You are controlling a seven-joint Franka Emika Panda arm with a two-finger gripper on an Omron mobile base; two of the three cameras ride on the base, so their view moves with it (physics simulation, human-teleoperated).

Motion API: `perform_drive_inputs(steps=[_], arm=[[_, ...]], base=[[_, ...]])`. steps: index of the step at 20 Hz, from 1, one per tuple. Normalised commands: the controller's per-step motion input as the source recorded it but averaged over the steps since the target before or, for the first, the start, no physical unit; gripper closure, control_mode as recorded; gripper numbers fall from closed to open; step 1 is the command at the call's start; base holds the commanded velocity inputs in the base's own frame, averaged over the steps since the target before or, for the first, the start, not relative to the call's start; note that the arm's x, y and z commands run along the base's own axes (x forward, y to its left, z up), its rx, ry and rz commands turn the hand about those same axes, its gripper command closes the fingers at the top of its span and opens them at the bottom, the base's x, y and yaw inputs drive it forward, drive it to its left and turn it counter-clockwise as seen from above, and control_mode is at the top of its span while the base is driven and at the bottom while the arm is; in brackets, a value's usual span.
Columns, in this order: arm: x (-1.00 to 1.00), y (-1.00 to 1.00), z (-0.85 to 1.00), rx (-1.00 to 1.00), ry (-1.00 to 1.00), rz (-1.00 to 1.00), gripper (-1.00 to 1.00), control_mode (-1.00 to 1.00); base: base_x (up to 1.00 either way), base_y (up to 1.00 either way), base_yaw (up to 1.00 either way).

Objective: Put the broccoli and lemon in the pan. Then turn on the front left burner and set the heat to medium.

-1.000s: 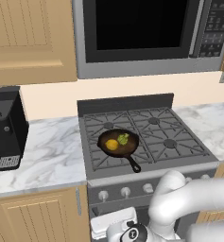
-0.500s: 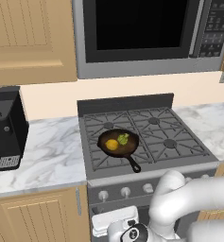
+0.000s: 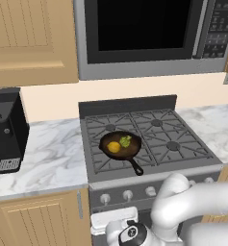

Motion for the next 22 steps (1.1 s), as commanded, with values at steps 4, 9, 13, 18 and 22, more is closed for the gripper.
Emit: perform_drive_inputs(steps=[4, 9, 13, 18, 22], arm=[[0.37, -0.26, -0.05, 0.19, 0.00, 0.00, -1.00, -1.00], [0.42, -0.29, -0.19, 0.18, 0.00, 0.00, -1.00, -1.00], [0.46, -0.34, -0.27, 0.16, 0.01, 0.00, -1.00, -1.00], [0.43, -0.34, -0.29, 0.15, 0.01, 0.00, -1.00, -1.00], [0.30, -0.36, -0.30, 0.15, 0.00, 0.00, -1.00, -1.00]], base=[[0.00, 0.00, 0.00], [0.00, 0.00, 0.00], [0.00, 0.00, 0.00], [0.00, 0.00, 0.00], [0.00, 0.00, 0.00]])
